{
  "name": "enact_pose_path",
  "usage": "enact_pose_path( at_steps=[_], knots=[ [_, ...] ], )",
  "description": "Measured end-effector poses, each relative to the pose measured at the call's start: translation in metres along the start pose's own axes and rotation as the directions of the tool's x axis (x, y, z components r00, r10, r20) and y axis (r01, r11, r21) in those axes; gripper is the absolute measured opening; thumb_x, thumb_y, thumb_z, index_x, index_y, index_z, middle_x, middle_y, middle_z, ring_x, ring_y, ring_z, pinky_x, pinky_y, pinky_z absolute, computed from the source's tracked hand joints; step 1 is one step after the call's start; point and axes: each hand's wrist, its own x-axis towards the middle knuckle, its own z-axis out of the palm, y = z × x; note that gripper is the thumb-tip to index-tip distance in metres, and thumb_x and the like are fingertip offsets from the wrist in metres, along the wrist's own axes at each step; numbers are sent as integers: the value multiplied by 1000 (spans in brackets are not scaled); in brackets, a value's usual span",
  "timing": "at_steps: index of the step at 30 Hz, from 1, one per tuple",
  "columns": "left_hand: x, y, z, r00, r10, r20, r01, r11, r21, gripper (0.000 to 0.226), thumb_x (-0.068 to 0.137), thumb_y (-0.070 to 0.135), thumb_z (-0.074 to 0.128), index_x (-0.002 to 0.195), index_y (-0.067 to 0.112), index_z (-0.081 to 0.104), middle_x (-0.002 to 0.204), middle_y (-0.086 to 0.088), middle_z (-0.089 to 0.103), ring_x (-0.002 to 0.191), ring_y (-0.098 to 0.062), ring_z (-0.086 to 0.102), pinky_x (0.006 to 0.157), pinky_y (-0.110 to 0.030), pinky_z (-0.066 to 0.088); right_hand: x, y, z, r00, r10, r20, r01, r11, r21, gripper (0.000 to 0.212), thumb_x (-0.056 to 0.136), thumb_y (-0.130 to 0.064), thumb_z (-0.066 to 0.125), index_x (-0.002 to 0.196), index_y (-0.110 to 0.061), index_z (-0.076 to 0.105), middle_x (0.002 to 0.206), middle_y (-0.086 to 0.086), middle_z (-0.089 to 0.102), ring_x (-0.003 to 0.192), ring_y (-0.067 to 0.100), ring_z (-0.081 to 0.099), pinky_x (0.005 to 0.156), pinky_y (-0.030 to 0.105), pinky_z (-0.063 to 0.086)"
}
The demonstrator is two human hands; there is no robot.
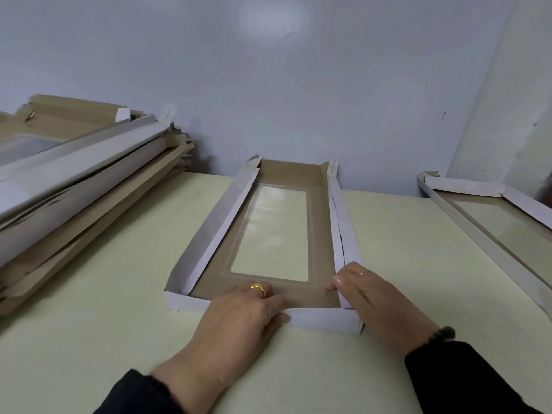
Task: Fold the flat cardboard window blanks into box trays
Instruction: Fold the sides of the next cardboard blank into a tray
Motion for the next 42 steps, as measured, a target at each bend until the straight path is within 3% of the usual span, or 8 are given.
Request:
enact_pose_path(
  at_steps=[5,9,17,22,28,33,38,42],
  knots=[
    [0,1,0,1000,1,2,-1,1000,4,7,67,35,62,61,32,62,54,13,49,46,-5,51,41,-13,29,9,-2,-2,988,87,127,-90,996,20,41,98,-41,23,131,-39,46,136,-33,32,126,-7,33,105,17,23],
    [0,1,0,1000,-5,6,5,1000,12,7,67,36,62,62,32,63,54,13,49,46,-5,50,41,-13,30,13,-4,-1,992,104,75,-97,992,-86,39,98,-37,22,109,-22,57,112,-12,52,100,11,54,91,26,40],
    [0,1,-1,1000,-10,0,10,1000,9,10,70,34,60,60,30,61,54,11,50,46,-8,51,42,-13,29,5,-10,-4,1000,-4,7,5,977,-211,41,93,-46,28,60,-22,32,72,-1,35,62,15,42,63,26,38],
    [-1,1,-2,1000,-7,3,7,1000,2,13,70,34,60,58,28,59,54,11,49,46,-10,50,42,-13,32,-8,-14,-9,982,-188,-8,185,970,-160,53,80,-61,47,52,-21,28,59,-5,33,54,13,34,54,26,34],
    [-1,2,-2,1000,-9,11,9,1000,-6,8,67,33,63,60,29,62,53,10,49,46,-10,51,43,-13,28,-11,-16,-8,980,-197,24,197,947,-252,60,62,-75,48,51,-20,25,60,-6,32,55,9,34,52,22,25],
    [-2,3,-2,999,-11,30,12,1000,-9,8,68,34,62,61,30,62,54,10,50,46,-9,51,42,-14,26,-16,-23,-11,976,-219,-5,211,944,-253,50,74,-51,68,58,-17,35,62,-7,37,54,13,33,55,28,33],
    [0,2,-3,1000,-11,22,11,1000,1,18,70,33,62,57,26,54,54,11,47,47,-9,49,46,-18,25,-20,-31,-8,972,-235,28,231,913,-337,26,90,-45,49,81,-21,54,77,-6,55,71,12,48,68,26,39],
    [2,-11,-3,1000,-1,25,1,1000,5,27,76,35,63,57,23,48,55,9,48,51,-13,52,59,-23,31,-15,-19,-17,985,-173,25,163,856,-490,25,96,-43,35,96,-25,52,93,-13,51,91,9,49,70,21,27]
  ],
)
